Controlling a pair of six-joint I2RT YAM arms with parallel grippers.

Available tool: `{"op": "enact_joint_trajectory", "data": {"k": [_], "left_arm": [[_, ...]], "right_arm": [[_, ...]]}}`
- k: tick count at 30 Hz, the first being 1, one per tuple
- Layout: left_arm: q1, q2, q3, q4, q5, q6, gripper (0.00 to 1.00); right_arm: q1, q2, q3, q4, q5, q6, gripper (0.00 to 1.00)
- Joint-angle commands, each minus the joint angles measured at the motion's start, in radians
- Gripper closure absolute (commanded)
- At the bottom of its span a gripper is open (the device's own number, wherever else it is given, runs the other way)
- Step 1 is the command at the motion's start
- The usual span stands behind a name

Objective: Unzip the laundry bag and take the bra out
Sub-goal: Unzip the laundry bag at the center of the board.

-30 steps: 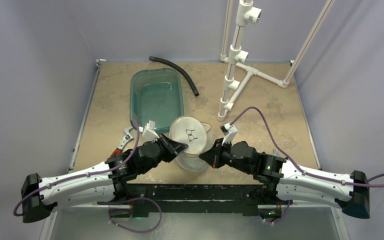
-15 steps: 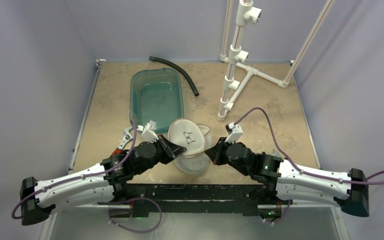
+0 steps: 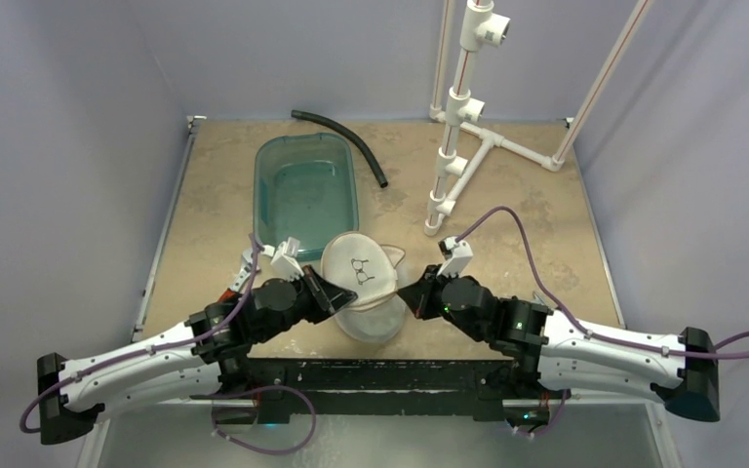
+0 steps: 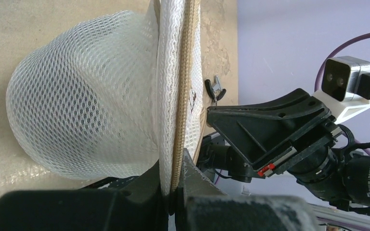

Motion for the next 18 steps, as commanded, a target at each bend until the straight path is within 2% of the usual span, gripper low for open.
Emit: {"op": "enact_joint_trajectory", "data": {"k": [1, 3, 4, 6, 12, 15, 18], "left_arm": [[0.002, -0.035, 0.047, -0.014, 0.01, 0.048, 1.0], [0.001, -0.041, 0.05, -0.005, 0.002, 0.058, 1.0], [0.002, -0.045, 0.051, -0.003, -0.002, 0.064, 1.0], [0.002, -0.05, 0.049, 0.005, -0.005, 0.083, 1.0], [0.002, -0.102, 0.017, 0.008, 0.026, 0.167, 1.0], [0.002, -0.169, -0.019, 0.053, 0.056, 0.208, 1.0], [0.002, -0.206, -0.026, 0.028, 0.037, 0.238, 1.0]], "right_arm": [[-0.012, -0.033, 0.032, 0.031, -0.05, -0.112, 0.85], [-0.012, -0.05, 0.059, 0.008, -0.064, -0.127, 0.61], [-0.011, -0.056, 0.072, -0.012, -0.077, -0.125, 0.54], [-0.011, -0.091, 0.092, -0.055, -0.1, -0.11, 0.46], [-0.012, -0.116, 0.126, -0.103, -0.086, -0.059, 0.41], [-0.013, -0.111, 0.11, -0.081, -0.084, -0.038, 0.41], [-0.011, -0.121, 0.085, -0.039, -0.093, -0.013, 0.41]]}}
